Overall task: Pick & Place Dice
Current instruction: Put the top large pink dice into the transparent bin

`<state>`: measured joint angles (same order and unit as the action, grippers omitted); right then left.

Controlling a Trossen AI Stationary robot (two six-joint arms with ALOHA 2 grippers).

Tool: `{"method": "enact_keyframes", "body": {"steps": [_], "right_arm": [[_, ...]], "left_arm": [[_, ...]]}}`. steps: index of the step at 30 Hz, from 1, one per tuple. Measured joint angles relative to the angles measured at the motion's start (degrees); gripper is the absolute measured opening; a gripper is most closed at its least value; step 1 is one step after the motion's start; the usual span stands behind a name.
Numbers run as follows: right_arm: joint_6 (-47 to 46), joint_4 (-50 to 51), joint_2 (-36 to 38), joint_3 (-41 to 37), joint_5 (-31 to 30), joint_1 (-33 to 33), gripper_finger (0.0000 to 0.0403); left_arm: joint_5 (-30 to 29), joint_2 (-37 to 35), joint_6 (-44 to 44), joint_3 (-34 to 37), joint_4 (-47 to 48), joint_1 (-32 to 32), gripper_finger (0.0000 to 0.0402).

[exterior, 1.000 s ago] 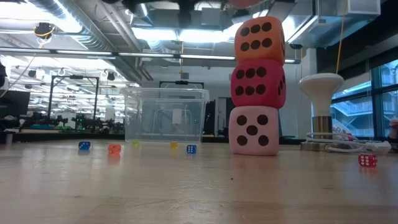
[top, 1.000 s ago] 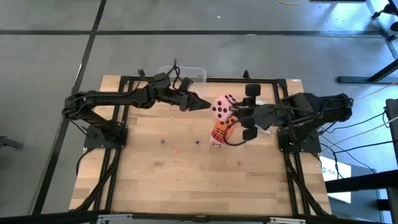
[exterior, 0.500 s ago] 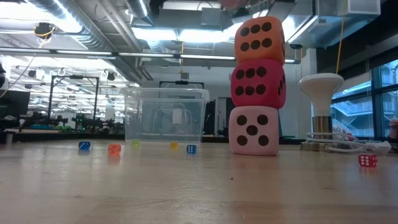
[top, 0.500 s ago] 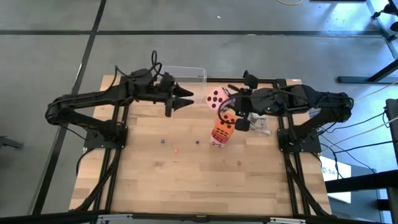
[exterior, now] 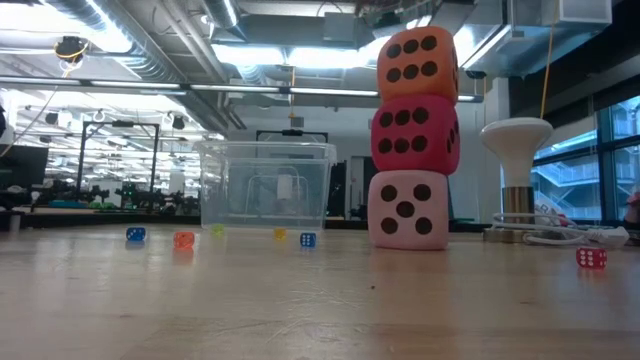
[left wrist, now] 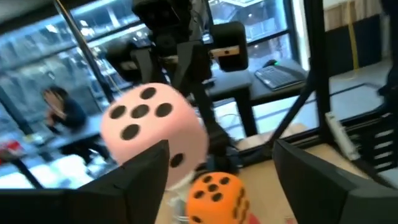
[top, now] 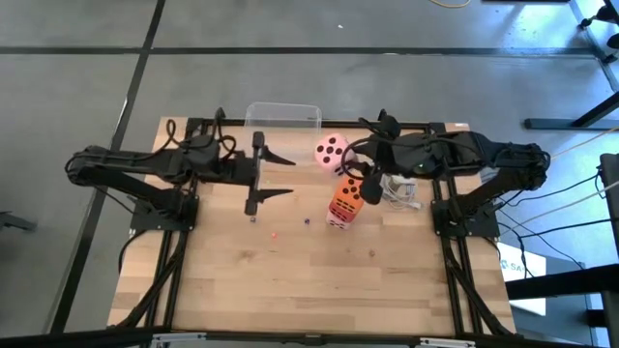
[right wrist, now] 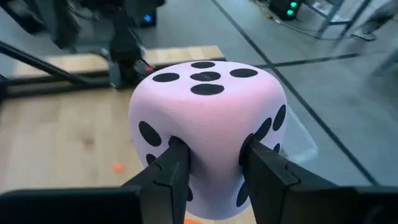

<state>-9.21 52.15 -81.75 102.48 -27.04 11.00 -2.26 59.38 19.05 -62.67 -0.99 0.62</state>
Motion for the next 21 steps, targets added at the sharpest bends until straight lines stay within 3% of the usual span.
{"method": "enact_keyframes", "body": {"steps": [5,10,16,21], "right_arm": [[-2.17,-3.36,-0.01,0.00,1.15,0.41,0.0122],[-2.94,-4.96,-0.01,0.00,1.13,0.46,0.0113],[-2.51,-6.76,-0.01,-0.02,1.15,0.46,0.0113],[-3.66,-6.59,-0.01,-0.02,0.95,0.46,0.0113]], "left_arm": [[-5.05,-0.43,7.61,-2.95,2.40,2.52,0.0324],[-14.66,3.22,5.46,-13.39,13.69,4.99,0.0348],[-16.47,11.99,9.72,-25.61,31.45,4.51,0.0357],[-18.85,15.76,16.44,-30.93,35.97,4.55,0.0366]]}}
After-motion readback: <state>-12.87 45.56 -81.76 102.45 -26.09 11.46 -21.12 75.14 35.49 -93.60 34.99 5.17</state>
